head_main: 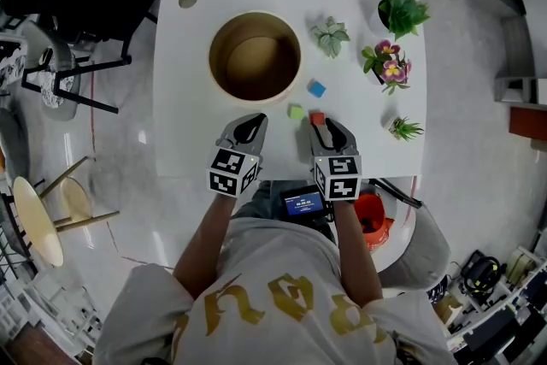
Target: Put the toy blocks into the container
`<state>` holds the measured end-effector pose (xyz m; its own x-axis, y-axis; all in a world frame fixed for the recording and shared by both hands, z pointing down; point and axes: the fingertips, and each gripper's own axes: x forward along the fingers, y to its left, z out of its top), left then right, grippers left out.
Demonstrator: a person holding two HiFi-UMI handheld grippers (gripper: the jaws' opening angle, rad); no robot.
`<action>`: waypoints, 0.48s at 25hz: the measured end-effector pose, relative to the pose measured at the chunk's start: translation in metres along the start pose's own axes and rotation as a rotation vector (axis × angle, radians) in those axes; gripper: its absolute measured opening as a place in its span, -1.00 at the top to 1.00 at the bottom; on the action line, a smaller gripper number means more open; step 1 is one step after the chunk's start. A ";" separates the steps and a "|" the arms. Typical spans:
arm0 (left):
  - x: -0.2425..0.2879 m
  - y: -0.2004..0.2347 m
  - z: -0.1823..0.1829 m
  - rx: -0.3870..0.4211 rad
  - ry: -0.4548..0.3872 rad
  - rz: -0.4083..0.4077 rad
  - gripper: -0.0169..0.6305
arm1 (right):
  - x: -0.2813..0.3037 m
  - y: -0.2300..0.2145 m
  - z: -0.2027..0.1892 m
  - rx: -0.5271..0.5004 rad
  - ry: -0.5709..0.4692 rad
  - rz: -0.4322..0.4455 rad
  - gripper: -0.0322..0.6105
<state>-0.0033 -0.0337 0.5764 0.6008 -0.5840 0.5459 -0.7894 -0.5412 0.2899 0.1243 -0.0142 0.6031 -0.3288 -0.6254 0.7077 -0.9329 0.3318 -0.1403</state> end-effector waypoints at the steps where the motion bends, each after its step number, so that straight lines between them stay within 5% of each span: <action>1: 0.001 0.000 0.000 -0.001 0.003 -0.001 0.95 | 0.001 -0.001 -0.001 0.000 0.004 -0.003 0.42; 12: 0.010 0.008 -0.004 -0.012 0.024 0.000 0.95 | 0.017 -0.005 -0.007 -0.010 0.048 -0.023 0.37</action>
<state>-0.0039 -0.0420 0.5871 0.5980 -0.5691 0.5643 -0.7908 -0.5337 0.2998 0.1242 -0.0215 0.6202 -0.2998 -0.5983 0.7430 -0.9386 0.3246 -0.1173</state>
